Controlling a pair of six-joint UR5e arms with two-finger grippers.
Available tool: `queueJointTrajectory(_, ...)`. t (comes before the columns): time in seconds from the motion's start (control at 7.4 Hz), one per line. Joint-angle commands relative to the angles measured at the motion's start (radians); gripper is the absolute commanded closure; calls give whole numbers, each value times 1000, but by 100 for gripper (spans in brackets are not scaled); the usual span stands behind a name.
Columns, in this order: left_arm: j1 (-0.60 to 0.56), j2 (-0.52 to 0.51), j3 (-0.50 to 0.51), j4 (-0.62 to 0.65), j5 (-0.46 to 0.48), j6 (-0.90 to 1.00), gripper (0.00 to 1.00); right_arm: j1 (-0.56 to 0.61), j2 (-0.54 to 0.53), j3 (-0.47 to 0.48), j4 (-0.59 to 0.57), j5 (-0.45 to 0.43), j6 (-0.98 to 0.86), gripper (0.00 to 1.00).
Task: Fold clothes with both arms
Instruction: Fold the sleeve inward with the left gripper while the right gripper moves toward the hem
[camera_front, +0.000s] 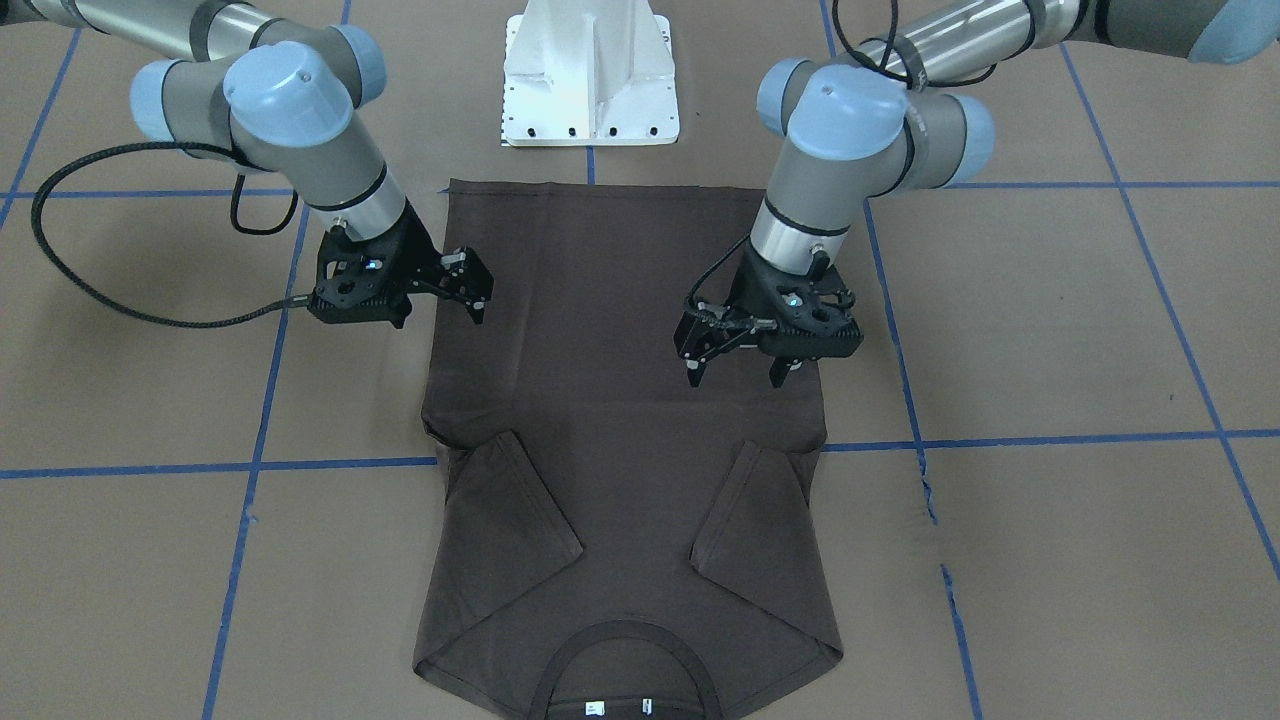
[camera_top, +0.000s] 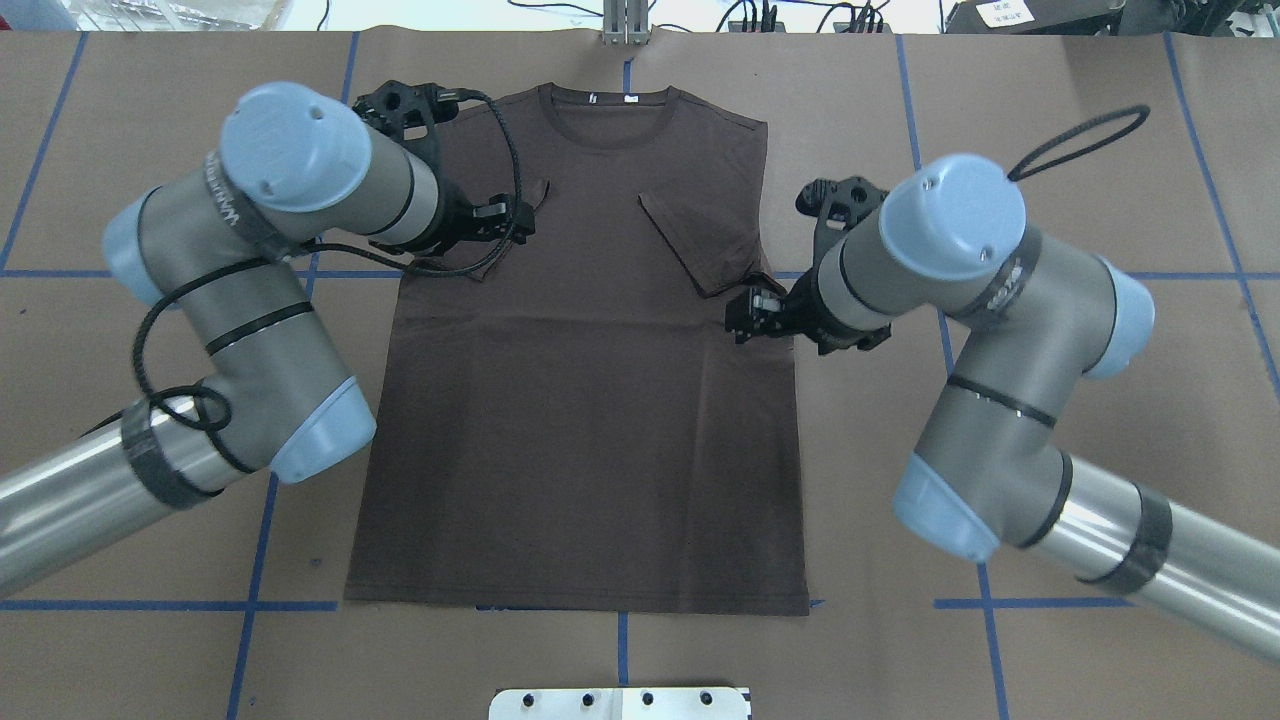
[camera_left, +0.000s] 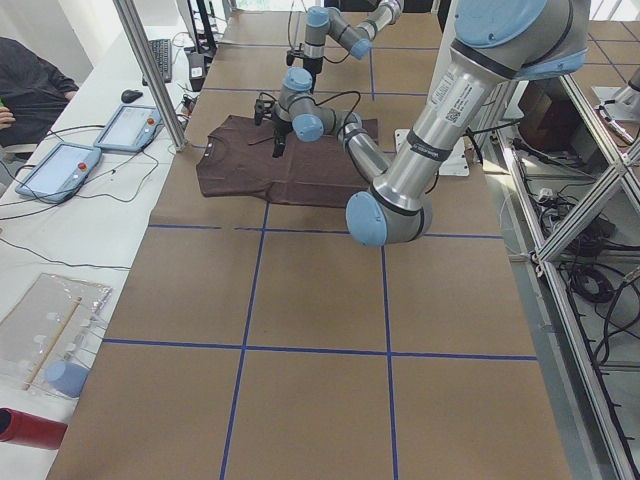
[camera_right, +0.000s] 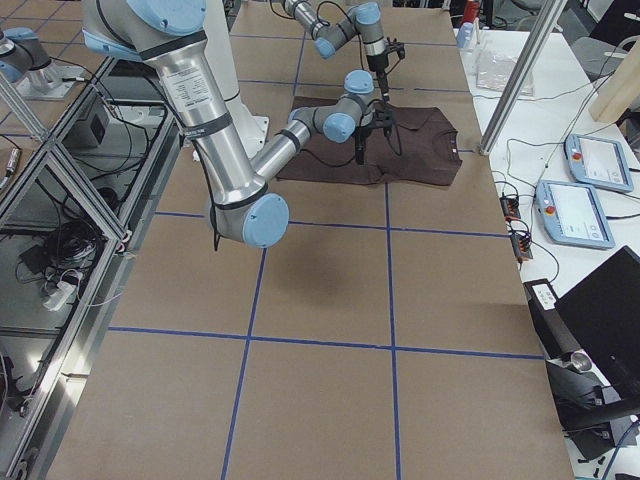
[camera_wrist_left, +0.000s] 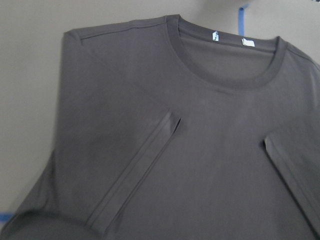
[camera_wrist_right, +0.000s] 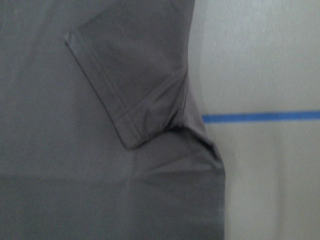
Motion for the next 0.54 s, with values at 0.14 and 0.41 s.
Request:
queueJointTrajectory(0.14,27,133,-163,11,3,-41,0,-356,-132,125,5,-311,316,0)
queueJointTrajectory(0.41,31,133,-163,11,1,-45,0,-435,-229,191,-1,-353,354,0)
